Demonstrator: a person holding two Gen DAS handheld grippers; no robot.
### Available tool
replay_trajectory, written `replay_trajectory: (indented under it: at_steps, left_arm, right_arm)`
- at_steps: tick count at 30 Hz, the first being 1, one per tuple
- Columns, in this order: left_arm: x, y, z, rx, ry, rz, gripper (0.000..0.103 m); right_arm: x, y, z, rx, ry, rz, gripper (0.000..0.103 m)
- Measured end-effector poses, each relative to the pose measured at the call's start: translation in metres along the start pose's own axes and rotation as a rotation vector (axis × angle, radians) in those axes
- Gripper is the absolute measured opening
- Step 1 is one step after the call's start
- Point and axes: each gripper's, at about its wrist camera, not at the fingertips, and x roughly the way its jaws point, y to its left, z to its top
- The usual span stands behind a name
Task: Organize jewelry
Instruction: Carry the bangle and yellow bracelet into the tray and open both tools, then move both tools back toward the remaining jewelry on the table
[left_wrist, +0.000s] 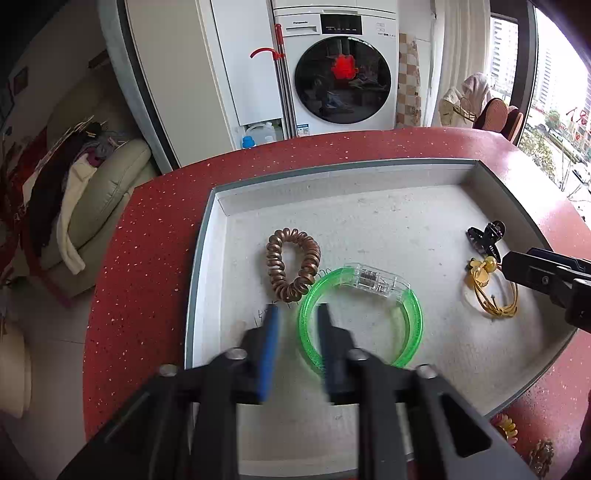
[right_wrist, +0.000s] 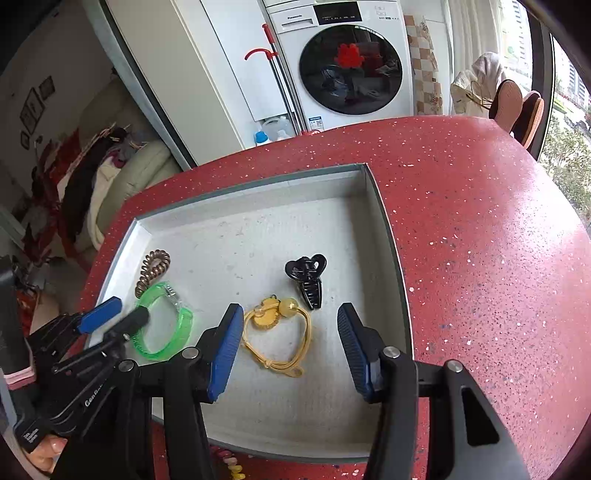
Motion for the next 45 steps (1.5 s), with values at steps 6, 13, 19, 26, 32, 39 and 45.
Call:
replay_trajectory:
  at_steps: [6,13,19,26,32,39,45]
  left_arm:
    - [-0.015,0.006,-0.002,-0.025,-0.051,-0.004,0.099]
    - [-0.039,0.014,-0.007,-0.061,-0.095,-0.017,0.103]
    - [-0.07,0.021,-0.02,-0.068,-0.113,-0.033,0.103]
    - [-0.1,0.027,-0.047,-0.062,-0.115,-0.016,0.103]
    - [-0.108,0.033,-0.076,-0.065,-0.079,-0.021,0.103]
    - [-0.111,0.031,-0.115,-0.088,-0.026,-0.019,0.103]
    - [-0.109,0.021,-0.14,-0.113,0.013,-0.019,0.103]
  right_arm:
    - [-0.013,0.003,0.001,0.009,-0.024,0.019,0.058]
    - [-0.039,0.01,-0.011,0.008,-0.058,0.06,0.085]
    - [-0.066,0.01,-0.029,0.016,-0.09,0.088,0.09]
    - [-0.099,0.014,-0.052,-0.017,-0.169,0.064,0.09]
    - [-0.113,0.016,-0.068,-0.04,-0.126,0.029,0.09]
    - [-0.112,0.016,-0.103,-0.061,-0.048,0.02,0.09]
    - [-0.103,0.014,-0.135,-0.084,0.018,-0.035,0.09]
